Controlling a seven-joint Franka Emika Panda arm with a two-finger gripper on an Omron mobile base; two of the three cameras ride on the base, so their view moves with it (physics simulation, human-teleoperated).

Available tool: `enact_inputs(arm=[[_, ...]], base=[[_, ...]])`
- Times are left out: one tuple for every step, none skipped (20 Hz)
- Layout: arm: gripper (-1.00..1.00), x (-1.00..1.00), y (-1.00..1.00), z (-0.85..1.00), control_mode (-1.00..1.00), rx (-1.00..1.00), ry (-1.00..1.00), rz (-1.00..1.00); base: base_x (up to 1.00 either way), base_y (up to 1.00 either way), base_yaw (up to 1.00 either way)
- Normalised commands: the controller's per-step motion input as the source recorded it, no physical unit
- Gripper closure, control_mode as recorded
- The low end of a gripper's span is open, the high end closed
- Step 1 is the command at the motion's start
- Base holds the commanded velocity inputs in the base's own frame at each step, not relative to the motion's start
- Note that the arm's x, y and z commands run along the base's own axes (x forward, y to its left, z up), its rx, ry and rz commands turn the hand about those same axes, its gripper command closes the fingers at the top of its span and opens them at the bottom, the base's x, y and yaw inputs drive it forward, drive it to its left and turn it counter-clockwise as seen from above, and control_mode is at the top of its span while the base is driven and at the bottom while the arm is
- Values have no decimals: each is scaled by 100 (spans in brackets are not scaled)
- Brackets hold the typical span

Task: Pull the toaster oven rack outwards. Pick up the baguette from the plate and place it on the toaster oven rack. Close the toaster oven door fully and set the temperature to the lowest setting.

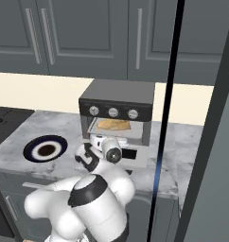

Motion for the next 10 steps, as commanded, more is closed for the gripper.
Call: enact_inputs(arm=[[-100,27,-2,0,-100,4,-29,0],[-100,21,-9,0,-100,4,-29,0],[-100,16,-11,4,-100,5,-28,0],[-100,15,-16,12,-100,5,-26,0],[-100,16,-16,16,-100,6,-27,0],[-100,11,-18,23,-100,6,-28,0],[-100,3,-26,32,-100,7,-25,0],[-100,0,-28,36,-100,7,-24,0],[-100,0,-34,46,-100,6,-21,0],[-100,0,-35,51,-100,5,-18,0]], base=[[0,0,0],[0,0,0],[0,0,0],[0,0,0],[0,0,0],[0,0,0],[0,0,0],[0,0,0],[0,0,0],[0,0,0]])
